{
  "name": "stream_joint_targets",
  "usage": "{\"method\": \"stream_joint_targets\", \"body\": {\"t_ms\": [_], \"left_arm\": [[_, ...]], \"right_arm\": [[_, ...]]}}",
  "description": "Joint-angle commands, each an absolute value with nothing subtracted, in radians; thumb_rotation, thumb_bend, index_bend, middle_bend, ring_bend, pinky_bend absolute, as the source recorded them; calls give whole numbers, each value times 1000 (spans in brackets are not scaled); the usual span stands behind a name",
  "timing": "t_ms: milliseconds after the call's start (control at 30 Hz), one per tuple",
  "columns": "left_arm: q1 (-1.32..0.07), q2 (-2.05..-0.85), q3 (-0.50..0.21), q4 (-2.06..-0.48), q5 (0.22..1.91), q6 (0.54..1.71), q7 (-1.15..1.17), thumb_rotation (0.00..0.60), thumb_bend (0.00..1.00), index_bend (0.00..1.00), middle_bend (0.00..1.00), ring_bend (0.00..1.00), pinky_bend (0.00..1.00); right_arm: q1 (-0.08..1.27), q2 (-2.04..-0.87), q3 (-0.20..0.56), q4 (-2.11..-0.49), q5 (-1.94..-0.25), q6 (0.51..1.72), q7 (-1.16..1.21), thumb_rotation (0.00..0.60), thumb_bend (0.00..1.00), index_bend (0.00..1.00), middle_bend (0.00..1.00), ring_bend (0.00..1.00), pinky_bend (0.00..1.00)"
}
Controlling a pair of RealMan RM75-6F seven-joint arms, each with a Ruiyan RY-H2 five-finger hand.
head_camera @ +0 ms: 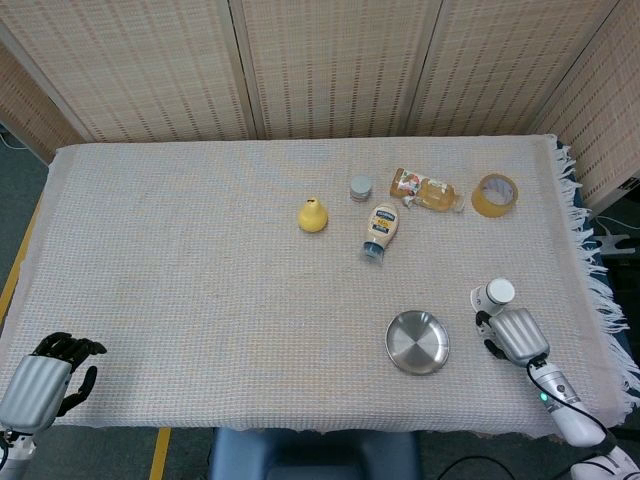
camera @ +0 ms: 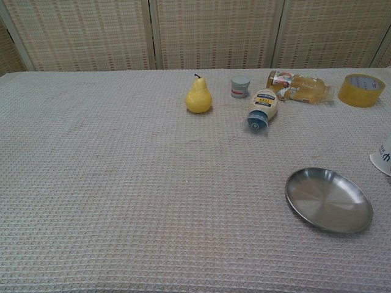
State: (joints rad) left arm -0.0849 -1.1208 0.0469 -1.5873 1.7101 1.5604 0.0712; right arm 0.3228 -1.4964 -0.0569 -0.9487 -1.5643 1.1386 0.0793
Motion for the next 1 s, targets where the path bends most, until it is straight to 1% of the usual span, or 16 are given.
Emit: {"method": "stream_joint_targets", "body": {"t_ms": [33,167,567,700,867,1000], "left_arm": [[-84,-1121,47,-1588,1711,1562,72,600,514,404,429,371,266],[-84,-1121,47,-1587,1711,1561,75,600,513,405,431,371,266],[-83,-1121,46,-1589,1710,1561,76,600,514,404,434,371,266],[-83,-1121,46,-1589,1710,1561,77,600,513,404,434,371,266],[-82,-1121,46,-1590,1710,1561,78,600,513,404,434,371,266],[-82,-1120,46,-1591,1710,1559,78,600,513,404,435,371,266]], "right_arm": [[325,-1504,-54,-937,-1563,1139,87,600,216,419,787,753,1000],[326,-1515,-52,-920,-1563,1139,95,600,216,434,787,754,1000],[324,-1538,-47,-879,-1562,1153,113,600,216,533,804,775,1000],[324,-1538,-49,-878,-1571,1168,129,600,269,565,809,780,1000],[325,-1514,-62,-935,-1614,1224,150,600,291,584,810,782,1000],[340,-1473,-71,-1043,-1675,1288,134,600,290,583,810,782,1000]]}}
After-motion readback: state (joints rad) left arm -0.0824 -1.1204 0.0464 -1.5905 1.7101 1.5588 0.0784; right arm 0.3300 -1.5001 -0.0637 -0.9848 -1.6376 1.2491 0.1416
